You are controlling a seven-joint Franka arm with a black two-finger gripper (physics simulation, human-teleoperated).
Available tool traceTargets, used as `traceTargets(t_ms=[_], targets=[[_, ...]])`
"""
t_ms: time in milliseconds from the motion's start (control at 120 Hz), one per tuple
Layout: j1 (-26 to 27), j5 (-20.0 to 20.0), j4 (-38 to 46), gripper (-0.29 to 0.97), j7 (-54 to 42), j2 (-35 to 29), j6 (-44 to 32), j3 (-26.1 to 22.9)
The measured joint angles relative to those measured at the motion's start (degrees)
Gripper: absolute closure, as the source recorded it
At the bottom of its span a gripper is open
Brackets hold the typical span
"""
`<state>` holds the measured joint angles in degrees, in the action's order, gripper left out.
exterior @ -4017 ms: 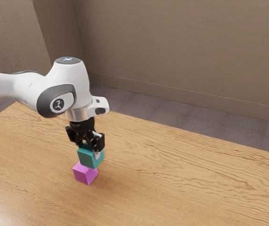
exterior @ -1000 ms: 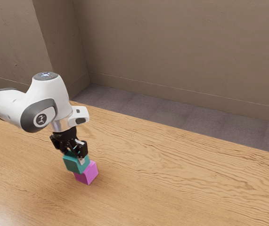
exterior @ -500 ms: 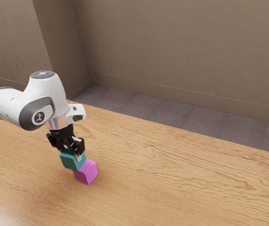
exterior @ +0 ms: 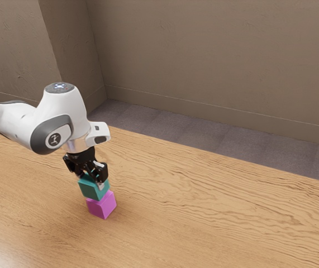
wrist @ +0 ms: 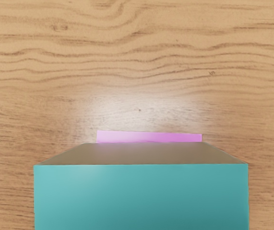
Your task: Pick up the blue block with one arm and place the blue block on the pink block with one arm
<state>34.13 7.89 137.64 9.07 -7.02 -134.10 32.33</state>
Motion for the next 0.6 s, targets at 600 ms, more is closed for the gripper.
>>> traceTargets(t_ms=[600], targets=[[-0.7, 1.0, -22.5, 0.03, -4.6, 0.6, 14.2, -0.6]])
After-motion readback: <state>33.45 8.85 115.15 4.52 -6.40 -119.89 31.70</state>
